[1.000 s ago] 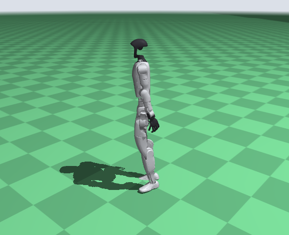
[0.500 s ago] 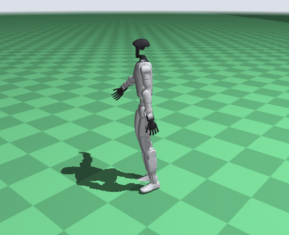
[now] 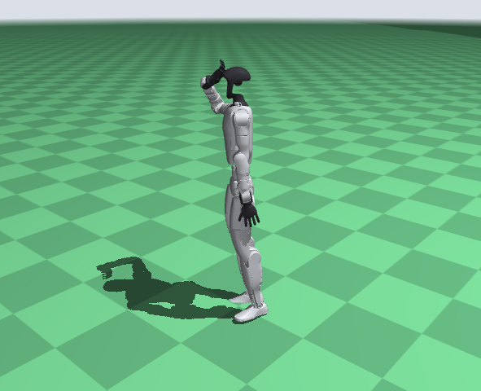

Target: Upper body actions

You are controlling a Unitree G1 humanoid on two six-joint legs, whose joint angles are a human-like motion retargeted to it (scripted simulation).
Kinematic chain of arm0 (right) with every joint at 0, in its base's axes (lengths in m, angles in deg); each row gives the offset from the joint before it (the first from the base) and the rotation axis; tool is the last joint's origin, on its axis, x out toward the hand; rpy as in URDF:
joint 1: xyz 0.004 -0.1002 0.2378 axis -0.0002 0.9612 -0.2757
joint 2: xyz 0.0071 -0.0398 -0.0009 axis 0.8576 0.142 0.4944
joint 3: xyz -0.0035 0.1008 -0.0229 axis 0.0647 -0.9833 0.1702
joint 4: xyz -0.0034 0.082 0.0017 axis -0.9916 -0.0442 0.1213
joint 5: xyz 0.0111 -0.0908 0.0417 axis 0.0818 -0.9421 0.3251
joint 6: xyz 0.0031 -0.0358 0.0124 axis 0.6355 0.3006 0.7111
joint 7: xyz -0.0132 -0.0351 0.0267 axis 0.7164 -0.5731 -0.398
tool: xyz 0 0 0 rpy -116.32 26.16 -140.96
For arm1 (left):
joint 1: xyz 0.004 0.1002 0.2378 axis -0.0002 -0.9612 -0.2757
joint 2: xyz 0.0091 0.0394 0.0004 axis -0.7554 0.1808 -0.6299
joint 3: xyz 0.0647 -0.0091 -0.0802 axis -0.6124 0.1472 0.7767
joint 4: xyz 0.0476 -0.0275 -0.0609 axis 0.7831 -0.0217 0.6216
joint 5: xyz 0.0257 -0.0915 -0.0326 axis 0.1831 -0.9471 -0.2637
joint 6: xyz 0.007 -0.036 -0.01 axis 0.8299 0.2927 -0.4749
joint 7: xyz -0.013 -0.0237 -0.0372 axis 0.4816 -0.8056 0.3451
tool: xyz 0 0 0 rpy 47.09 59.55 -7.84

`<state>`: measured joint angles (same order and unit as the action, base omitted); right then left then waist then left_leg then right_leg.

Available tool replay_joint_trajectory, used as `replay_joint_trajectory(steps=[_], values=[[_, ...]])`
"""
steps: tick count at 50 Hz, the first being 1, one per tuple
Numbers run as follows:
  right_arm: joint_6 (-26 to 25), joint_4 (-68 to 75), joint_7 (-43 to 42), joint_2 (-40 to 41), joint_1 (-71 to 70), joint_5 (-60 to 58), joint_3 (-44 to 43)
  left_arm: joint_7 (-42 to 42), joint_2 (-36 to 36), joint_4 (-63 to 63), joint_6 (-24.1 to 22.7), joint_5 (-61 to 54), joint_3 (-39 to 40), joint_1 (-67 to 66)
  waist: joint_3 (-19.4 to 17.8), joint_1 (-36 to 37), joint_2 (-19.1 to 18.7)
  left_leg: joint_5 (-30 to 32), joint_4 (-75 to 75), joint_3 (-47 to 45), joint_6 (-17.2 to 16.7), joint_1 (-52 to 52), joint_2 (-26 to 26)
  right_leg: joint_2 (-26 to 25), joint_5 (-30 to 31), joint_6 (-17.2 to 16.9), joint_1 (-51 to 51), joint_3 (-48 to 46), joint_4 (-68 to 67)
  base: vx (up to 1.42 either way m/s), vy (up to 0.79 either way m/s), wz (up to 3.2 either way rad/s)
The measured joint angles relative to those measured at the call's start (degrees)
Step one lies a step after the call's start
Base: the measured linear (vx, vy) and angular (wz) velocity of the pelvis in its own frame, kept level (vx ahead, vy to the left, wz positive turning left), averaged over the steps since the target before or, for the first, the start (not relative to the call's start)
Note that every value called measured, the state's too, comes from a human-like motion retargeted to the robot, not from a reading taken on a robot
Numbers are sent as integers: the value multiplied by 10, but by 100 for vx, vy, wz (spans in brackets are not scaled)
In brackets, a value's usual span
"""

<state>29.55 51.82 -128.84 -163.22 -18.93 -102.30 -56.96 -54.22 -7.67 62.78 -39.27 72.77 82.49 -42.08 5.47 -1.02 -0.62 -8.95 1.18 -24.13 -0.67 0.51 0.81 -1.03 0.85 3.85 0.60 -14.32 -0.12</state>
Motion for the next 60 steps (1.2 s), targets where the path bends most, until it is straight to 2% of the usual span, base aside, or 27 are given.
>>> replay_joint_trajectory(steps=[2, 5, 9, 12, 14, 18, 20, 22, 24, 26, 28, 31, 33, 35, 40, 42, 45, 48, 50, 52, 57, 60], values=[[20, 39, -8, 13, -1, 16, -7, 1, 3, -2, -3, 0, -1, 0, -2, 0, -2, 0, 0, 2, 1, 1, 0, -1, -1, 0, -4, -2, 0, 0, 0, 0], [20, 156, 49, 53, 21, 71, -63, 0, 5, -1, -2, 1, 7, 1, -2, -5, -1, 0, 3, 12, 2, -1, -1, 0, -4, -2, -8, -11, 2, -3, 2, 27], [-7, 361, 171, 126, 47, 188, -157, -1, 0, 4, -7, -12, 14, -1, 6, -12, 8, 1, 6, 33, 3, -12, -3, 4, -8, -5, -10, -31, 5, -5, 0, 46], [-33, 545, 308, 163, 23, 294, -226, -3, -6, 7, -7, -24, 20, -3, 9, -29, 15, 0, 13, 55, 2, -23, -3, 8, -11, -8, -11, -52, 8, -8, -1, 63], [-77, 670, 425, 167, 2, 363, -275, -6, -9, 8, -7, -32, 22, -5, 8, -38, 17, -1, 18, 66, 0, -26, -3, 11, -12, -11, -12, -63, 8, -6, -4, 53], [-216, 859, 670, 145, -5, 529, -367, -6, -16, 6, -7, -43, 30, -5, 1, -52, 25, -6, 22, 83, -4, -26, -4, 18, -14, -14, -12, -78, 6, -5, -5, 35], [-257, 906, 695, 137, -2, 619, -403, -4, -13, 6, -9, -48, 33, -7, -1, -51, 24, -7, 21, 83, -4, -24, -5, 18, -13, -13, -10, -78, 6, 0, 0, 0], [-245, 889, 593, 158, -18, 719, -412, -4, -10, 9, -3, -56, 32, -4, 2, -48, 20, -8, 19, 77, -3, -25, -6, 15, -12, -12, -5, -70, 7, -1, 8, -35], [-176, 811, 452, 198, -42, 782, -378, -12, -8, 15, 10, -66, 28, -2, 4, -42, 14, -8, 17, 66, -2, -26, -7, 13, -9, -9, 0, -58, 6, 0, 9, -51], [-107, 709, 368, 222, -51, 769, -315, -21, -6, 17, 23, -71, 26, 0, 4, -34, 10, -6, 16, 50, 0, -25, -7, 12, -7, -7, 3, -42, 5, 2, 6, -68], [-80, 601, 344, 220, -46, 714, -251, -20, -5, 14, 31, -70, 23, 1, 4, -21, 8, -3, 14, 32, 0, -25, -7, 12, -4, -6, 6, -27, 5, 4, 2, -62], [-74, 445, 341, 183, -27, 582, -181, -7, -6, 8, 27, -62, 9, 3, 5, -14, 8, -2, 12, 27, 0, -25, -9, 13, -2, -5, 8, -23, 5, 1, 0, -10], [-72, 354, 310, 143, -16, 478, -140, 6, -6, 5, 25, -59, 1, 3, 6, -13, 7, -1, 10, 27, 0, -25, -9, 14, -2, -6, 9, -23, 5, 0, 0, 0], [-71, 274, 256, 96, -15, 366, -100, 16, -7, 4, 25, -58, -6, 3, 6, -16, 8, 0, 9, 28, 1, -25, -10, 15, -3, -6, 8, -24, 5, 0, 0, 0], [-115, 94, 48, -13, -69, 115, 34, 7, -15, 7, 30, -43, -22, 5, 4, -17, 16, 1, 7, 27, 1, -20, -11, 14, -4, -4, 4, -23, 4, 0, 0, 0], [-116, 38, 7, -47, -113, 61, 106, 2, -22, 8, 33, -37, -26, 5, 2, -15, 22, 1, 6, 24, 1, -16, -12, 13, -4, -3, 3, -20, 3, 3, -1, -6], [-109, 2, -7, -68, -191, 22, 221, 2, -33, 10, 33, -38, -28, 6, -2, -14, 33, 0, 5, 22, 0, -11, -12, 14, -5, -3, 1, -18, 1, 0, 0, 0], [-111, 48, -13, -52, -270, 13, 296, 3, -24, 8, 31, -40, -15, 7, -3, -19, 25, 0, 5, 21, 1, -10, -11, 14, -4, -3, 2, -17, -1, -1, 2, -1], [-122, 116, -20, -34, -297, 40, 307, 1, -9, 6, 30, -37, -7, 7, -3, -23, 9, 1, 5, 22, 2, -13, -10, 13, -3, -5, 5, -17, -1, -4, 7, 3], [-121, 204, 3, -10, -283, 90, 273, 1, 7, 6, 30, -37, -1, 8, -1, -28, -5, 1, 5, 24, 2, -18, -9, 13, -3, -6, 8, -19, 0, -4, 8, 10], [-94, 432, 129, 68, -136, 262, 50, 2, 12, 9, 32, -40, 15, 10, 4, -35, -8, 3, 7, 31, 3, -30, -10, 14, -2, -7, 14, -25, 3, -4, 7, 11], [-62, 577, 258, 101, -90, 323, -64, -1, 8, 11, 34, -45, 21, 11, 5, -32, -4, 2, 8, 32, 3, -33, -10, 14, -2, -8, 15, -26, 4, -2, 4, 2]])
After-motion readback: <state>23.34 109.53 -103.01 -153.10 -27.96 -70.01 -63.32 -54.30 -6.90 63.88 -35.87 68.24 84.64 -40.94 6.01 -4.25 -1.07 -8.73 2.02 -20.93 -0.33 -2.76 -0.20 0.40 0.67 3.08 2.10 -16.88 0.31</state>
